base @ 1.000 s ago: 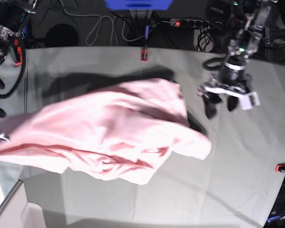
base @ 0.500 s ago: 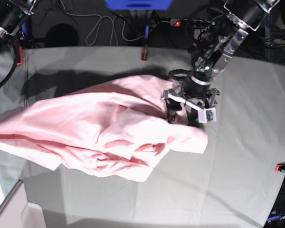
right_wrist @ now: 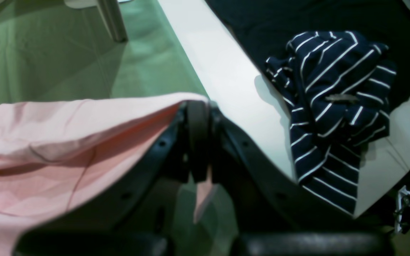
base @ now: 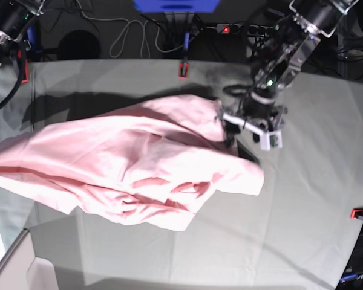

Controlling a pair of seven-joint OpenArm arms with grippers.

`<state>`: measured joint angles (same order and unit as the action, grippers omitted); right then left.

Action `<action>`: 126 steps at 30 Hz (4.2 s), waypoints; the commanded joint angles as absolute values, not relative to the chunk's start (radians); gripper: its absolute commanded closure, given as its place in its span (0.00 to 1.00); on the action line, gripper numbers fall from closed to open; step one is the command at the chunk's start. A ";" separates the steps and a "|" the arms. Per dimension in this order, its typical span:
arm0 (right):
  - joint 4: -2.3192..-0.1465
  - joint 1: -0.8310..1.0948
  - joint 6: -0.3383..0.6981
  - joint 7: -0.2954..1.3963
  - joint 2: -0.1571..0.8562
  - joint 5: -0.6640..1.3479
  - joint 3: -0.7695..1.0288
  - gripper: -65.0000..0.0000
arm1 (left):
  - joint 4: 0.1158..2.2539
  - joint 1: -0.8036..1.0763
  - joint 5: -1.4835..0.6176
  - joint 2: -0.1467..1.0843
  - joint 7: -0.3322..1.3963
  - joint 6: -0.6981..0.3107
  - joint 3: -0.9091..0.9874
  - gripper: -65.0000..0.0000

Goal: Layout the t-shirt on the table in an organized manner, then fold the t-shirt properly
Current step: 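Pull the shirt apart, right gripper dragging its edge away from left, then hold the shirt corners with both grippers, spreading it across the table, then lift the shirt with both grippers and swing it to flatten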

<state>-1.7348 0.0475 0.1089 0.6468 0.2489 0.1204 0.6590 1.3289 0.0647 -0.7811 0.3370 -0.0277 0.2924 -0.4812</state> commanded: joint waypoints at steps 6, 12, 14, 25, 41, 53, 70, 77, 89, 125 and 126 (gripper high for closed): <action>-1.750 0.035 0.108 0.616 0.268 0.122 0.662 1.00 | 1.319 0.038 -0.771 0.297 -0.050 0.283 -0.481 0.58; -1.750 0.036 0.108 0.618 0.268 0.122 0.668 1.00 | 1.262 0.030 -0.771 0.285 -0.050 0.283 -0.481 1.00; -1.750 0.036 0.108 0.618 0.268 0.122 0.668 1.00 | 1.299 0.042 -0.773 0.294 -0.050 0.283 -0.481 1.00; -1.750 0.036 0.108 0.618 0.268 0.124 0.668 1.00 | 1.791 0.257 -0.773 0.481 -0.058 0.291 -0.461 1.00; -1.771 0.091 0.147 0.618 0.232 0.127 0.647 1.00 | 1.896 0.481 -0.773 0.453 -0.053 0.280 0.108 1.00; -1.813 -0.001 0.249 0.685 0.262 0.120 0.475 1.00 | 1.860 0.226 -0.771 0.476 0.064 0.280 0.025 1.00; -1.768 0.197 0.252 0.733 0.117 0.122 0.323 0.38 | 1.859 0.265 -0.771 0.475 0.071 0.280 0.025 1.00; -1.639 0.177 0.252 0.727 0.114 0.125 0.367 0.29 | 1.859 0.278 -0.771 0.475 0.071 0.280 0.030 1.00; -1.555 0.147 0.252 0.723 0.116 0.125 0.369 0.30 | 1.857 0.285 -0.771 0.475 0.071 0.280 0.025 1.00; -1.682 -0.490 0.458 0.734 0.371 0.120 0.286 1.00 | 1.437 -0.602 -0.783 0.684 0.064 0.280 -0.429 1.00; -1.644 -0.542 0.458 0.734 0.374 0.120 0.268 1.00 | 1.397 -0.667 -0.783 0.680 0.064 0.280 -0.478 1.00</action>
<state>-1.6241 -0.5076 0.4694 0.7723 0.3557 0.1135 0.2638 1.3792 -0.6319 -0.7979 0.6636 0.1078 0.2733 -0.4931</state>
